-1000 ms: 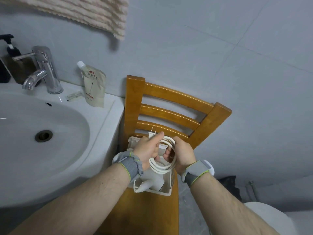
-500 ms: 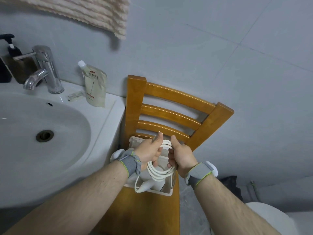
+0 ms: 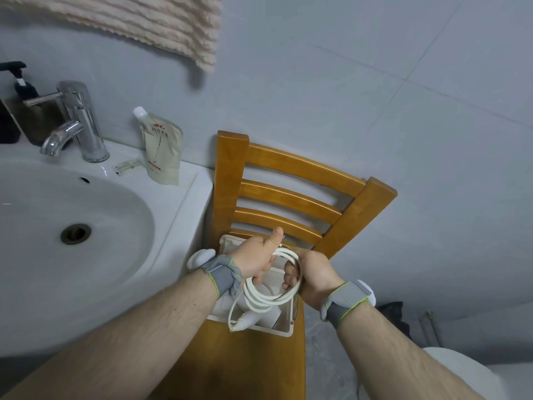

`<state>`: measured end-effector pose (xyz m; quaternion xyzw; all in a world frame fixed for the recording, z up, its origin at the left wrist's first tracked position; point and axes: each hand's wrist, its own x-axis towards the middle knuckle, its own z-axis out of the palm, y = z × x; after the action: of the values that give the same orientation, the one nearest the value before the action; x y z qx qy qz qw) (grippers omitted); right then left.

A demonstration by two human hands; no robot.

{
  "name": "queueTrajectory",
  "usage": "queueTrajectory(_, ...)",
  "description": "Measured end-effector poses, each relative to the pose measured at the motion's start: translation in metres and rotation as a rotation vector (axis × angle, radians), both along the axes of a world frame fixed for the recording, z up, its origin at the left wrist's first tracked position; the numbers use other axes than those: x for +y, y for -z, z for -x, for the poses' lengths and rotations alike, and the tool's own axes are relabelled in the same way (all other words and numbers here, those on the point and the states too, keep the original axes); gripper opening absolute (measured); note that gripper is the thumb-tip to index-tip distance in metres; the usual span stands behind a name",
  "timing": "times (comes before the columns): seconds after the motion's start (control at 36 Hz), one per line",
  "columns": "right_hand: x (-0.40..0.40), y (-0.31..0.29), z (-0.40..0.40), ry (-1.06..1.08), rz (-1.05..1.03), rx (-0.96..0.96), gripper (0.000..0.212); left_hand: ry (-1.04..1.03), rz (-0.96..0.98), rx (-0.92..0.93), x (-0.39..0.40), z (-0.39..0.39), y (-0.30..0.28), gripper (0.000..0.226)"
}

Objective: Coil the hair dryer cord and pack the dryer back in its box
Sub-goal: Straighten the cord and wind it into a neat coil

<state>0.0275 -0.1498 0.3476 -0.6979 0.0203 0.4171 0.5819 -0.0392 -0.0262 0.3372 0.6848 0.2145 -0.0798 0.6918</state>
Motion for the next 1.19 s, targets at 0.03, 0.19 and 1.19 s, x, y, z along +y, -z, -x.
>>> queueTrajectory(0.03, -0.002, -0.001, -0.001, -0.038, -0.001, -0.008, 0.031, 0.036, -0.063, 0.004, 0.001, 0.0, -0.001, 0.064)
queueTrajectory(0.19, 0.002, -0.014, -0.005, -0.222, 0.065, -0.161, 0.026, 0.086, -0.246, 0.064, 0.003, -0.007, -0.012, 0.074)
queueTrajectory(1.19, 0.004, -0.014, -0.013, 0.159, 0.116, -0.053, 0.03, -0.248, 0.294, -0.018, 0.005, -0.001, 0.014, 0.025)
